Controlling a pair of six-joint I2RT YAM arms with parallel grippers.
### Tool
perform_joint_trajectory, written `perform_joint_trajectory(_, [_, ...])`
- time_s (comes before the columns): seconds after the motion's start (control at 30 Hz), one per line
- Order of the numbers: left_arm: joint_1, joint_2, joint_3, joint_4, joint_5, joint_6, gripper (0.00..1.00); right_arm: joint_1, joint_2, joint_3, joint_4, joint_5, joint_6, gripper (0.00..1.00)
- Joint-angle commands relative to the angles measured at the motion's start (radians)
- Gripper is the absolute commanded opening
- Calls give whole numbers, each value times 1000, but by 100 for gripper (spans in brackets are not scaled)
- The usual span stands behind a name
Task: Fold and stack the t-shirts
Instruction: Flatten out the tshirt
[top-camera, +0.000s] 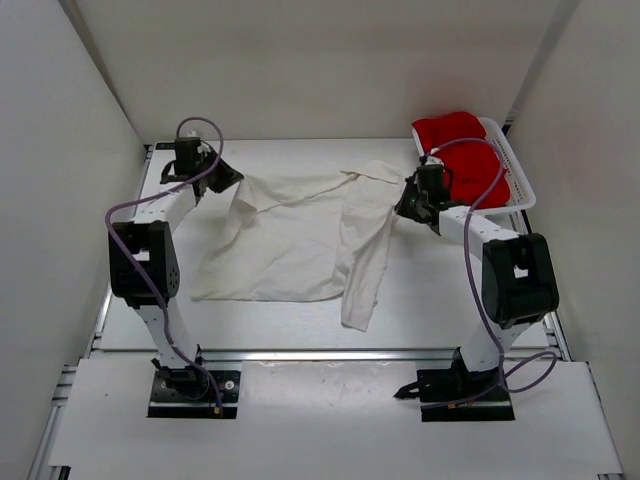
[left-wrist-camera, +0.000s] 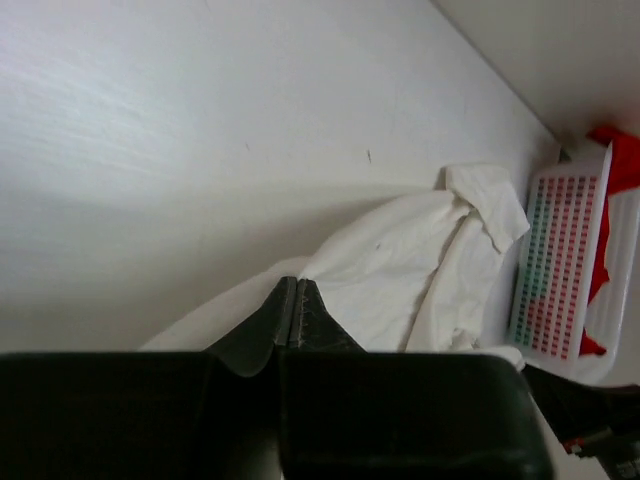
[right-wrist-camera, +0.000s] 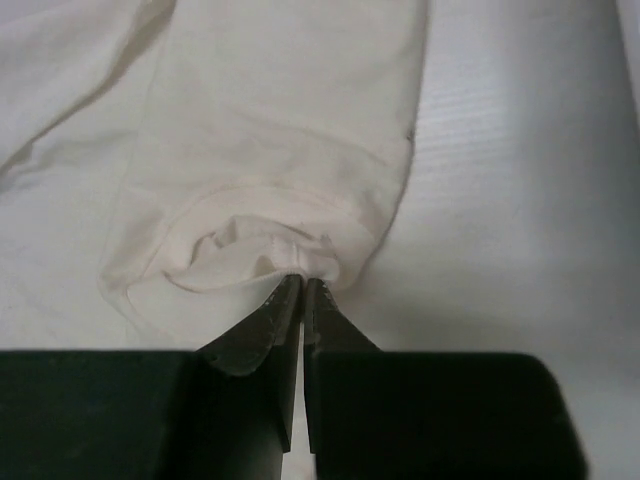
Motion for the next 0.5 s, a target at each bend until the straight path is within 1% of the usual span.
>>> perform_joint_trajectory(0.0, [72, 12, 122, -25, -34, -35, 8, 3, 25, 138, -34, 97, -42, 0])
perform_joint_trajectory(0.03, [94, 9, 151, -29, -39, -23, 14, -2, 33, 190, -65, 104, -59, 3])
perform_joint_trajectory(0.07, [102, 12, 171, -55, -50, -14, 18, 1, 31, 227, -82, 120, -67, 10])
perform_joint_trajectory(0.1, [114, 6, 192, -80, -50, 3, 27, 12, 25, 235, -92, 127, -71, 16])
perform_joint_trajectory(0.13, [115, 0, 188, -88, -62, 17, 34, 10, 10, 238, -109, 153, -85, 29])
perform_joint_trajectory(0.17, [129, -20, 179, -92, -68, 22, 39, 32, -5, 214, -121, 181, -93, 38])
perform_joint_trajectory(0.23, [138, -69, 67, -72, -67, 23, 56, 75, -88, 123, -113, 192, -70, 44])
perform_joint_trajectory(0.27, [145, -102, 32, -72, -62, 4, 60, 89, -117, 24, -88, 157, -52, 46])
perform_joint_trajectory(0.3, [146, -151, -49, -53, -47, -1, 60, 125, -172, -77, -64, 147, -45, 45])
perform_joint_trajectory(0.33, [145, -173, -141, -33, -42, -9, 58, 170, -229, -117, -34, 126, -32, 44])
perform_joint_trajectory(0.37, [129, -219, -187, -23, -42, 0, 53, 193, -254, -203, -25, 126, -18, 41])
perform_joint_trajectory(0.4, [123, -283, -278, -22, -56, 5, 51, 248, -297, -268, -26, 121, -18, 40])
perform_joint_trajectory(0.47, [96, -375, -445, -29, -94, 25, 49, 350, -370, -332, -83, 114, 16, 33])
